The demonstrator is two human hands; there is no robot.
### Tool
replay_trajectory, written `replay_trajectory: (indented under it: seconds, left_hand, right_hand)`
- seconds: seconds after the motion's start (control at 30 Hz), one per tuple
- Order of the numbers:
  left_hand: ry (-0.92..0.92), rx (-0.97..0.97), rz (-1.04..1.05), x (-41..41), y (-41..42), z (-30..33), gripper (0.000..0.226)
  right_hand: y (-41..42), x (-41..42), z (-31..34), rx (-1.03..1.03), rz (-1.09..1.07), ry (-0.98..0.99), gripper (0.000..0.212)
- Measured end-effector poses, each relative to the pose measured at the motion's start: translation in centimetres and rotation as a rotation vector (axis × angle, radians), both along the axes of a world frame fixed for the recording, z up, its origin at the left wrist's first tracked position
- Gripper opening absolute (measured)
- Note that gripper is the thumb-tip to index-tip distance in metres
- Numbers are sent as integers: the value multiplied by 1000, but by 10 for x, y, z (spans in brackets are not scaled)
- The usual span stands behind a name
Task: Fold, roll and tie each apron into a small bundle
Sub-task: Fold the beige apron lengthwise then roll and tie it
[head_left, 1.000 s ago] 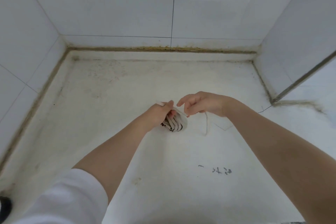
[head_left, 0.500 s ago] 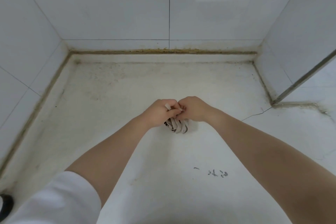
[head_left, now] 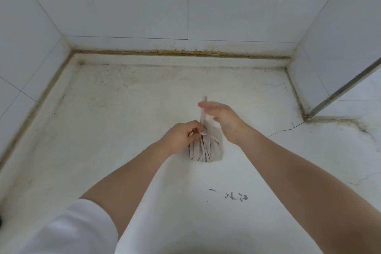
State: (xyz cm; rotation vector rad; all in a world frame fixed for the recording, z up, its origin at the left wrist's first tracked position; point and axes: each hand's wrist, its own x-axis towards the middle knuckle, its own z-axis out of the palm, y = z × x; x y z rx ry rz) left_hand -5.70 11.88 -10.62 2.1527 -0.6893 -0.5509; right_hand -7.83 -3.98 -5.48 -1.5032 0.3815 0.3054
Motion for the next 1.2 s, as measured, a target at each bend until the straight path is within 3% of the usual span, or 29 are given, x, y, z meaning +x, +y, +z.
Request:
replay_trajectory:
  seconds: [0.1, 0.17, 0.27, 0.37, 0.43, 0.5, 0.57, 0.67, 0.77, 0.9, 1.0, 1.1, 1.2]
  left_hand:
    - [19, 29, -40, 0, -2, 0, 7]
    - [44, 29, -42, -1, -2, 1, 14]
    - [29, 58, 61, 3, 4, -2, 30]
    - [-105, 385, 73, 9, 19, -10, 29]
    - [-123, 595, 62, 6, 28, -13, 17]
    - [-80, 661, 89, 5, 32, -16, 11]
    - [5, 579, 155, 9, 32, -16, 10]
    - [263, 130, 353, 14, 18, 1, 6]
    - [326, -122, 354, 10, -12, 23, 12]
    - [270, -276, 265, -3, -39, 31, 19]
    - [342, -387, 316, -6, -35, 24, 11]
    - [303, -196, 281, -8, -25, 6, 8]
    - [174, -10, 186, -7, -24, -7, 4]
  right_hand:
    - [-2, 5, 1, 302, -97, -54, 23]
    - [-1, 10, 3, 321, -126, -61, 25]
    - [-6, 15, -1, -172, 20, -55, 29]
    - [-13, 13, -16, -828, 335, -25, 26]
    - [-10, 6, -29, -1001, 548, -17, 24]
    - [-3, 0, -36, -1061, 698, 5, 27]
    - [0, -1, -36, -1094, 770, 52, 27]
    - [-2, 0, -37, -1118, 817, 137, 22]
    - [6, 3, -32, -1072, 820, 163, 49]
    - [8, 7, -41, -764, 615, 159, 19]
    - [1, 2, -40, -423, 339, 266, 22]
    - [-5, -2, -30, -252, 101, 359, 41]
    - [-3, 0, -29, -146, 9, 375, 48]
